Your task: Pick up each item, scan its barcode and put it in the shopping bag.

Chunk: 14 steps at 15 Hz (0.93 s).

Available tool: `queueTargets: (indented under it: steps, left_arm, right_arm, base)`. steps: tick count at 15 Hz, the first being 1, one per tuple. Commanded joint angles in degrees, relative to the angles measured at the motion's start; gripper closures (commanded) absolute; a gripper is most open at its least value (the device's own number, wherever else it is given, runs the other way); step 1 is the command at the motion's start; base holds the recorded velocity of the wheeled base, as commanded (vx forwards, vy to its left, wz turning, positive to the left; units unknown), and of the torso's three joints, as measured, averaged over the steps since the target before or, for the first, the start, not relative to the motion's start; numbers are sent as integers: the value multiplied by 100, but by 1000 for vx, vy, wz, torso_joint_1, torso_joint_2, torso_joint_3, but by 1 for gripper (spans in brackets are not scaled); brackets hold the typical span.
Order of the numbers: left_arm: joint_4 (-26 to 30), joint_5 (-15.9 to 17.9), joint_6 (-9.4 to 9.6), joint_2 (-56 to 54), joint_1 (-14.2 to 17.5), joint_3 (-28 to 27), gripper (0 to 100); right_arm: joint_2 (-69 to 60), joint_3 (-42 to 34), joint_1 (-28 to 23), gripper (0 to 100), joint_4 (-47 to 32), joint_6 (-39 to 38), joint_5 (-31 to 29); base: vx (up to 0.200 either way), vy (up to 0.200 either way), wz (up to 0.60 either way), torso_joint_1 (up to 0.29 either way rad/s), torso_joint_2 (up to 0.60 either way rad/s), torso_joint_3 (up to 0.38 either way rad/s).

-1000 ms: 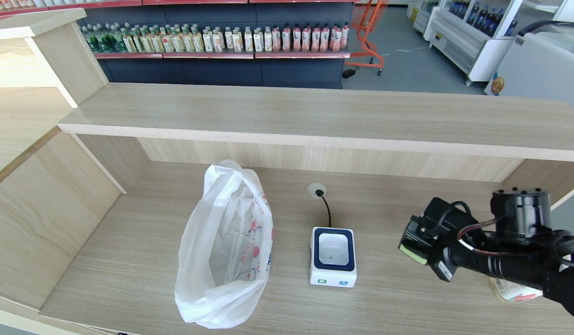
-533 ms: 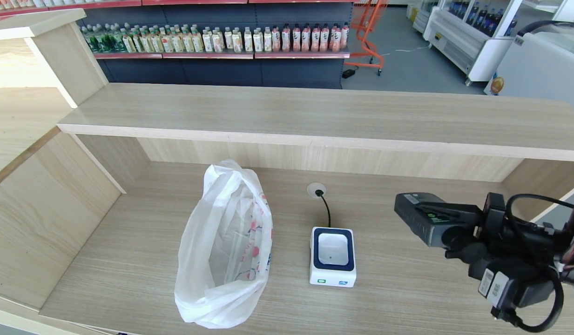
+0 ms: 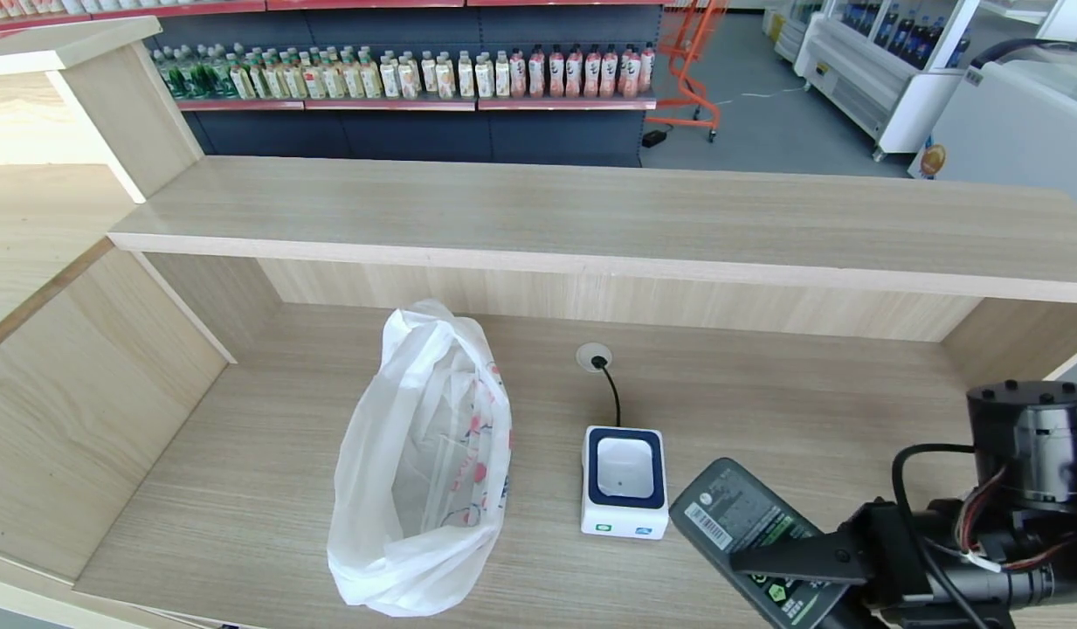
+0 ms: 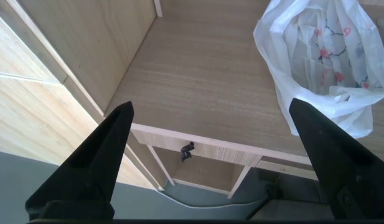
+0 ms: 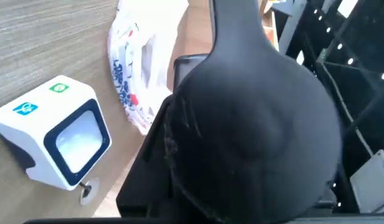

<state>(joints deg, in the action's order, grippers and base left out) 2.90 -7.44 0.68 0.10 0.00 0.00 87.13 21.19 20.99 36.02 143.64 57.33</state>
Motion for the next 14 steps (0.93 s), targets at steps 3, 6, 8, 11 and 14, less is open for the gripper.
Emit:
queueTargets:
  steps: [3,6,8,11,14]
  left_arm:
    - [0,-3,2,-1,0,0,0]
    - [0,-3,2,-1,0,0,0]
    - [0,-3,2,-1,0,0,0]
    - [0,-3,2,-1,0,0,0]
    - [0,-3,2,-1,0,0,0]
  right_arm:
    - [586,369,704,100,291,472,577]
    - [727,492,792,100,449,463,700]
    - [911,483,792,100,713,472,771]
    - [938,500,801,100,1003,472,771]
    - [982,500,801,100,1012,472,771]
  base:
    - [0,0,0,0,0,0]
    - [0,0,0,0,0,0]
    - [0,0,0,0,0,0]
    - [0,0,0,0,0,0]
    - [0,0,0,0,0,0]
